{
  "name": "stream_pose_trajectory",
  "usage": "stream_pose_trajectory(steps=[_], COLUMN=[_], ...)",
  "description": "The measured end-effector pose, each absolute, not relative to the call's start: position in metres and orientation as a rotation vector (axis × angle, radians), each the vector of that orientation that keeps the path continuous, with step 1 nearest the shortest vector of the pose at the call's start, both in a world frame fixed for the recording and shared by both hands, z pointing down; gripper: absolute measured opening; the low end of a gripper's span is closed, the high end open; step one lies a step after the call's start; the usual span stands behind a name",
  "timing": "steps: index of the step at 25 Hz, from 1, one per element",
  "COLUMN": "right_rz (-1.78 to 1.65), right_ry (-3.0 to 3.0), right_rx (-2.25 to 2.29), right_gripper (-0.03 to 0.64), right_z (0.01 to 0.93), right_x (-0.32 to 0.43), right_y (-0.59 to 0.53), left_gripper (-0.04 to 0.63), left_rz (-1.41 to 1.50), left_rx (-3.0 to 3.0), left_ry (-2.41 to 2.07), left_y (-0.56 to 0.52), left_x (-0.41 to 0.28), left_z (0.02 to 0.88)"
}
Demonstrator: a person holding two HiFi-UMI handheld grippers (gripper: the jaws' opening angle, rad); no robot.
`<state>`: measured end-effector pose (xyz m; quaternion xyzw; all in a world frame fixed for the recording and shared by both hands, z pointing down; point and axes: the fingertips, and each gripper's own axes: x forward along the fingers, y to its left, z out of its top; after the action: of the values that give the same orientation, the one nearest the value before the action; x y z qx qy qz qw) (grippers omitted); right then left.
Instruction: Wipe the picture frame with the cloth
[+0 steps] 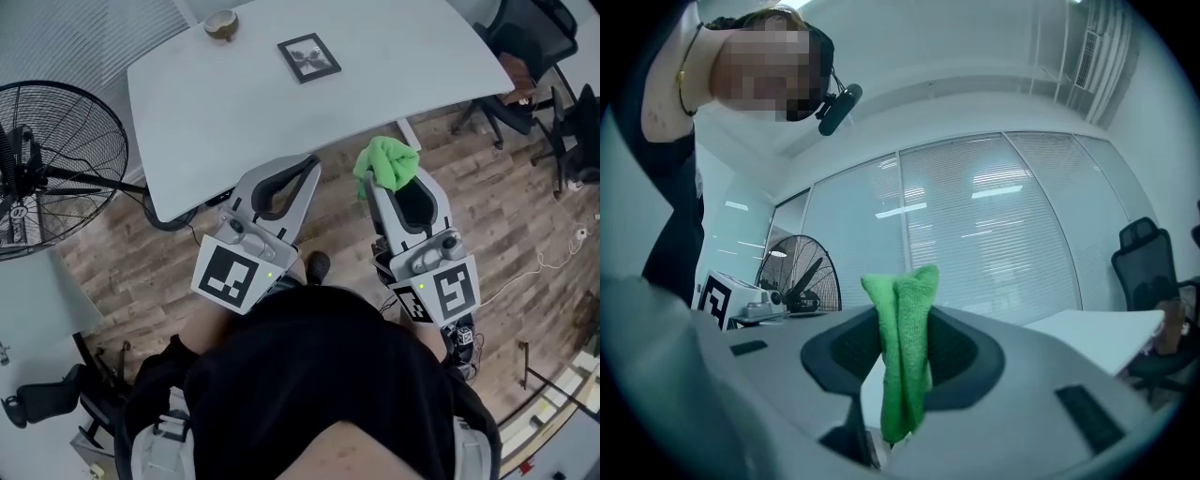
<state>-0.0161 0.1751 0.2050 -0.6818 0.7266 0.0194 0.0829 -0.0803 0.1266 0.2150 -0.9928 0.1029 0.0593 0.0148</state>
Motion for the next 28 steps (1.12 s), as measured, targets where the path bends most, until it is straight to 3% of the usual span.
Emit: stream_pose_trajectory(steps=[16,28], right_rz=[0.05,0.06], right_ry=[2.183,2.187], right_rx=[-2.044,-2.05], right_gripper=[0.121,0.121], right_z=[0.212,0.203], right_x=[0.002,0.058], right_y=[0.153,0.067], left_gripper=[0.012,0.012], left_rz=[0.171,0.17], left_rx=[-3.088,-3.062], left_ry=[0.335,0.349], left_y=[0.098,0.015], left_x=[-0.064,-0.015], left_z=[0.223,0.214])
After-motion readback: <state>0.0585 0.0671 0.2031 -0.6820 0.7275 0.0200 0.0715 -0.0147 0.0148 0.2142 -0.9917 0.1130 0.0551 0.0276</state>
